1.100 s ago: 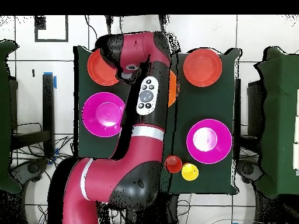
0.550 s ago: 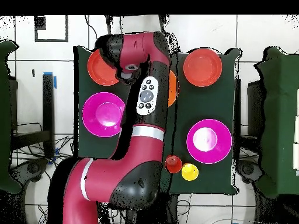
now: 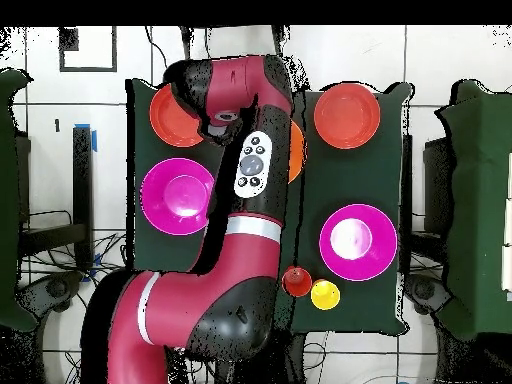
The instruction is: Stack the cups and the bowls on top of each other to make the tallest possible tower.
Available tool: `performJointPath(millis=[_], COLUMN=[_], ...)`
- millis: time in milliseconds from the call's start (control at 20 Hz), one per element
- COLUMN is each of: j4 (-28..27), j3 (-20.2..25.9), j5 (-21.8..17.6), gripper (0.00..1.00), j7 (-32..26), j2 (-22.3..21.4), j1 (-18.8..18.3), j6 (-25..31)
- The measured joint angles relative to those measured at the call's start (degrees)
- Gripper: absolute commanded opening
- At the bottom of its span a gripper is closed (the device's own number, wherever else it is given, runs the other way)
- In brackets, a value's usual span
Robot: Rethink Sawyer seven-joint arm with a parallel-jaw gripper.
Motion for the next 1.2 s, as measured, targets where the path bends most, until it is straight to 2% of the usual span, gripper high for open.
performJointPath(millis=[1200], j4=[0.8], j3=[0.1], j5=[0.0], gripper=[0.00], j7=[0.0], j2=[-0.5], j1=[-0.1], j6=[0.0])
